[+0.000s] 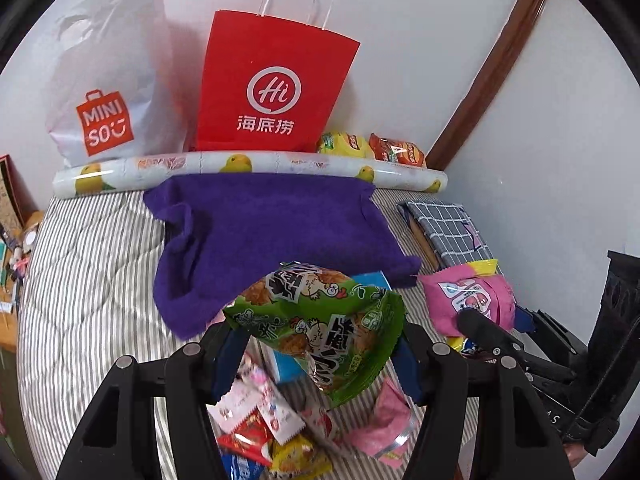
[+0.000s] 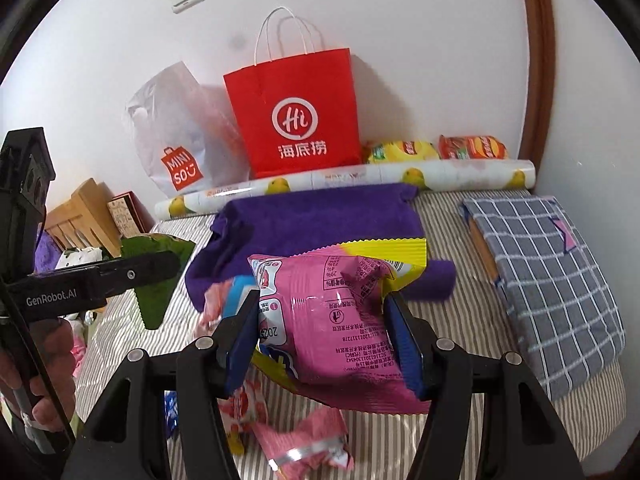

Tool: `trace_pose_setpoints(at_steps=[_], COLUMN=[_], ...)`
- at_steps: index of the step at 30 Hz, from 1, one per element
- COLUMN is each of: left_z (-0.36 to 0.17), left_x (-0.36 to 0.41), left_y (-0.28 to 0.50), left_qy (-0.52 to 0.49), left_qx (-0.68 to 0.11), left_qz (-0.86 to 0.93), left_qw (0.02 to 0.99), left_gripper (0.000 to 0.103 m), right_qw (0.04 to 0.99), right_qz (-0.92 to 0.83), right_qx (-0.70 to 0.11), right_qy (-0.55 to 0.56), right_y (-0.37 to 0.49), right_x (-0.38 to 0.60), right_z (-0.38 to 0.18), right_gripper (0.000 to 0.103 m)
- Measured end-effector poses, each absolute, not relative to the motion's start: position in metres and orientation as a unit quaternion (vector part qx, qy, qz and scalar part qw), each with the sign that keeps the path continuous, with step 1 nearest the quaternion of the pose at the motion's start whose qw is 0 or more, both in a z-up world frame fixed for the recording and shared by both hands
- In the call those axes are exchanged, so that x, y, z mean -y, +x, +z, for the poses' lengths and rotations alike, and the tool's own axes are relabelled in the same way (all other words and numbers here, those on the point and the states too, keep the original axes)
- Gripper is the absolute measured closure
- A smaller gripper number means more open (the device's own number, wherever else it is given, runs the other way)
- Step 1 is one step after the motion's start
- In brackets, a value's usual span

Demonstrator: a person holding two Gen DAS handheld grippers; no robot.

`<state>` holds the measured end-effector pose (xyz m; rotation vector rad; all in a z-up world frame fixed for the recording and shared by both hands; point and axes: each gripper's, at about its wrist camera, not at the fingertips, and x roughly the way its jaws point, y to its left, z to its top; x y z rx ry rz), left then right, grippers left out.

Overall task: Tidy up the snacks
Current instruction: 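Carry both bags over the purple towel and open the right gripper to drop the pink bag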

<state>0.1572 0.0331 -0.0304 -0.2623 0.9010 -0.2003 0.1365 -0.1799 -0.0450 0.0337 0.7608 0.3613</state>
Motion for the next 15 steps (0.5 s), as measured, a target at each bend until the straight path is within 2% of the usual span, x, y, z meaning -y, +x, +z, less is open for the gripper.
trace_pose_setpoints(at_steps=[15], left_z=[-0.025], left_x=[-0.038], left_y=[0.231], left_qy=[-0.095], left_qx=[-0.432], left_qz=[-0.087], left_qw=[0.893], left_gripper=[0.041], right_qw=[0.913], right_qz=[0.179], right_qx=[-0.366], right_qy=[0.01], right_y=[0.233], right_x=[0.163], right_z=[-0.046], right_gripper=[0.042])
